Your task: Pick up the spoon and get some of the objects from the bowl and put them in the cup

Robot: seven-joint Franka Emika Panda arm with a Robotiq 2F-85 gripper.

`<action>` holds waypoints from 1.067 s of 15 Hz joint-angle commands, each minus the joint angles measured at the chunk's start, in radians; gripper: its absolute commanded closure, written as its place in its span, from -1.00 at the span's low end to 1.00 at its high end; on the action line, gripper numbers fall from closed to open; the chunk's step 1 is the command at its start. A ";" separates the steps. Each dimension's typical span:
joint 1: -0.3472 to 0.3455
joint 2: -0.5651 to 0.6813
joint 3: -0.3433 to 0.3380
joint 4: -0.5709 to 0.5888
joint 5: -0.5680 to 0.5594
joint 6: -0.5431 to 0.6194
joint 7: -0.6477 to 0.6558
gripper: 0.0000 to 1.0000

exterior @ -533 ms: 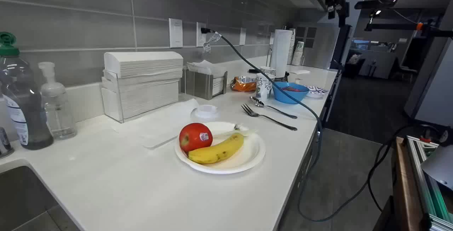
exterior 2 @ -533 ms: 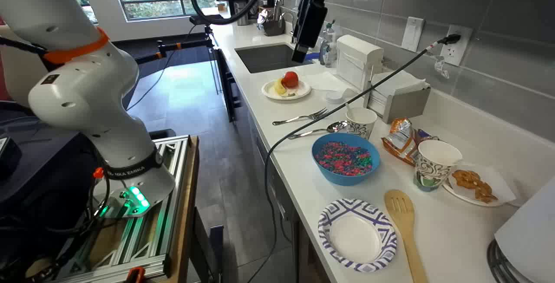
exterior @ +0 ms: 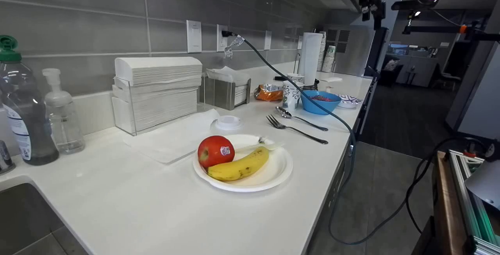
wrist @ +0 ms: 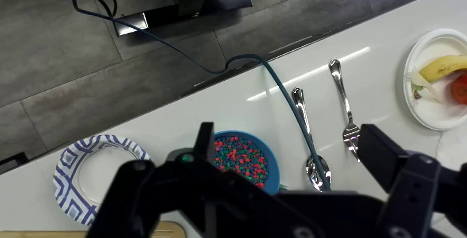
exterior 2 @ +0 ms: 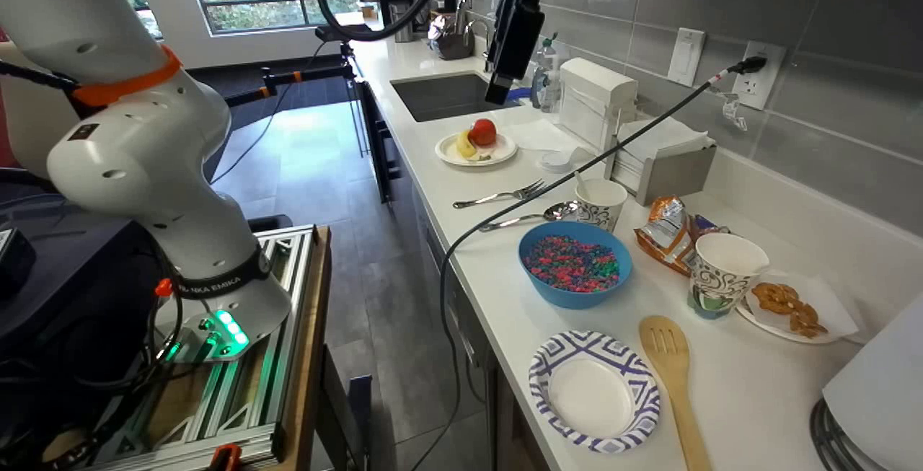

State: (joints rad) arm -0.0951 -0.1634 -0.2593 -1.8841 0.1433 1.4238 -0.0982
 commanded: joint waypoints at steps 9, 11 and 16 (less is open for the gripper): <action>-0.078 0.223 0.007 0.206 0.086 0.120 -0.111 -1.00; -0.097 0.294 0.012 0.268 0.110 0.158 -0.175 -1.00; -0.148 0.415 0.040 0.347 0.160 0.284 -0.293 -1.00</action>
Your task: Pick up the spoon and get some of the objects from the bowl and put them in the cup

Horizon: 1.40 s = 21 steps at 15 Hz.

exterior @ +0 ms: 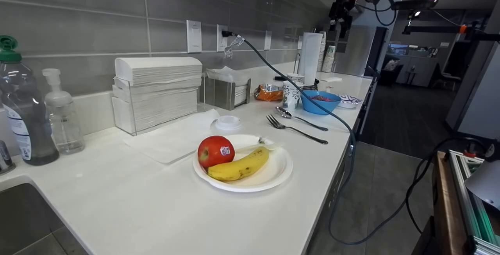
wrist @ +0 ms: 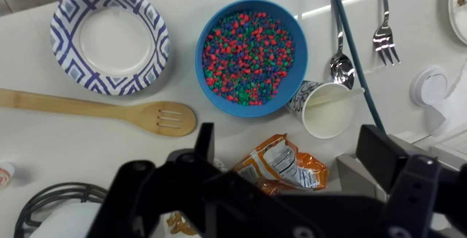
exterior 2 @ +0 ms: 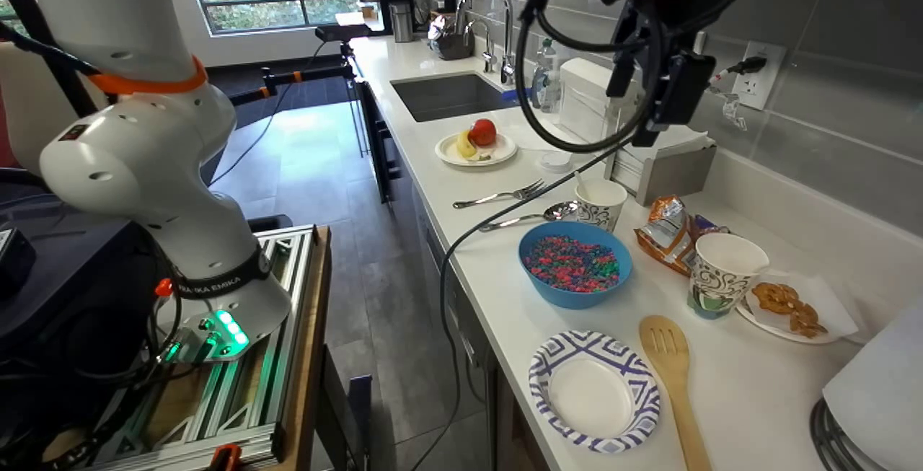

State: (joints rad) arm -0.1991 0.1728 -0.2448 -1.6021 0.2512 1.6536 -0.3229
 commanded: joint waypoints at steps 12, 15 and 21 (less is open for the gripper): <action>-0.101 0.212 0.078 0.106 0.058 0.234 -0.120 -1.00; -0.118 0.254 0.105 0.112 0.072 0.290 -0.143 -1.00; -0.167 0.335 0.168 0.124 0.099 0.420 -0.233 -1.00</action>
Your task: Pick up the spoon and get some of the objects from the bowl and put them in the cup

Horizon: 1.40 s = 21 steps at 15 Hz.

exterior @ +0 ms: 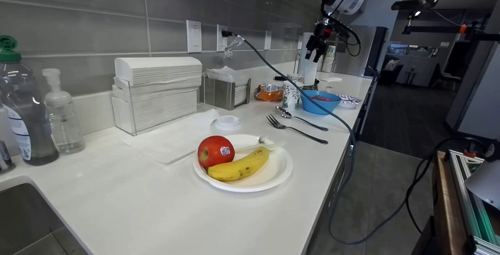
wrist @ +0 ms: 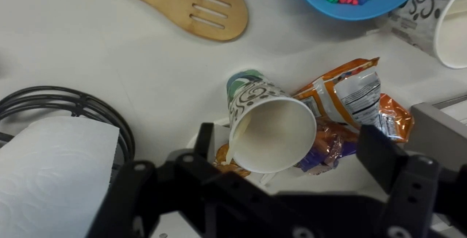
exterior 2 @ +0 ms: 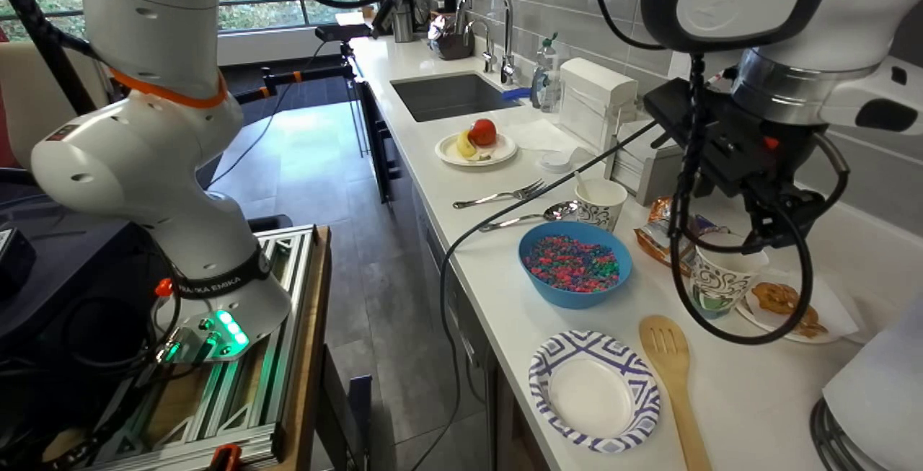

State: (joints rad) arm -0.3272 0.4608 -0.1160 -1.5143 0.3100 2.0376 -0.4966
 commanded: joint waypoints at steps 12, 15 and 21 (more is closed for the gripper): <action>-0.103 0.161 0.119 0.131 0.081 0.079 -0.138 -1.00; -0.112 0.181 0.132 0.154 0.091 0.069 -0.147 -0.95; -0.116 0.212 0.143 0.184 0.084 0.059 -0.143 -0.60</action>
State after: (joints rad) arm -0.4275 0.6401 0.0095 -1.3715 0.3738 2.1144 -0.6168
